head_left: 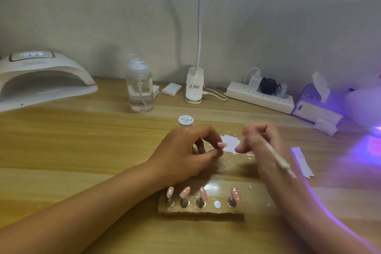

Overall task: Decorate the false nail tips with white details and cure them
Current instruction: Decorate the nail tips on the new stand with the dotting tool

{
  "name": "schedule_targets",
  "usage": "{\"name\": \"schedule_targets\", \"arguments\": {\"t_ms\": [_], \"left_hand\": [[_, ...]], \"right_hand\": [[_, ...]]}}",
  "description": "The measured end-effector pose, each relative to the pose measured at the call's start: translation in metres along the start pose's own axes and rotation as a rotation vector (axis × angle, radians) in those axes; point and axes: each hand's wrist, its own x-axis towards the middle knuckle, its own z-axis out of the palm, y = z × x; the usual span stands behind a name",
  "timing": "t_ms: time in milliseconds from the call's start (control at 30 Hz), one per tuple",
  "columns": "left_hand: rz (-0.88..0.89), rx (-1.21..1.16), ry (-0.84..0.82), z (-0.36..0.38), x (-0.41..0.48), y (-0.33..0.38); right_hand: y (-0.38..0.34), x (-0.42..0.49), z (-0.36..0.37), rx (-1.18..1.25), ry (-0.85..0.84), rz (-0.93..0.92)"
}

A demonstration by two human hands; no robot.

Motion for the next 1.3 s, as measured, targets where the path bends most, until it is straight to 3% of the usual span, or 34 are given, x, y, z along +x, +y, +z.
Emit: {"name": "schedule_targets", "arguments": {"t_ms": [100, 267, 467, 800, 900, 1167, 1300], "left_hand": [[-0.031, -0.024, -0.016, 0.0, 0.0, 0.0], [-0.086, -0.077, -0.046, -0.001, 0.0, -0.001], [-0.11, -0.011, -0.104, -0.002, 0.0, -0.001], [-0.107, 0.073, -0.087, -0.002, 0.0, 0.002], [-0.115, 0.076, -0.088, -0.002, -0.001, 0.002], [-0.097, 0.077, -0.086, -0.001, -0.001, 0.0], [-0.085, 0.066, -0.099, -0.002, -0.001, 0.0]], "right_hand": [[0.001, 0.008, -0.006, 0.192, 0.104, 0.126], [0.005, 0.015, -0.015, 0.179, 0.026, 0.269], [0.009, 0.015, -0.008, -0.023, 0.041, 0.167], [0.012, 0.017, -0.006, -0.242, -0.025, 0.2], [0.013, 0.018, -0.007, -0.241, 0.037, 0.202], [0.013, 0.018, -0.004, -0.244, -0.028, 0.188], [0.009, 0.016, -0.006, -0.008, 0.087, 0.145]]}}
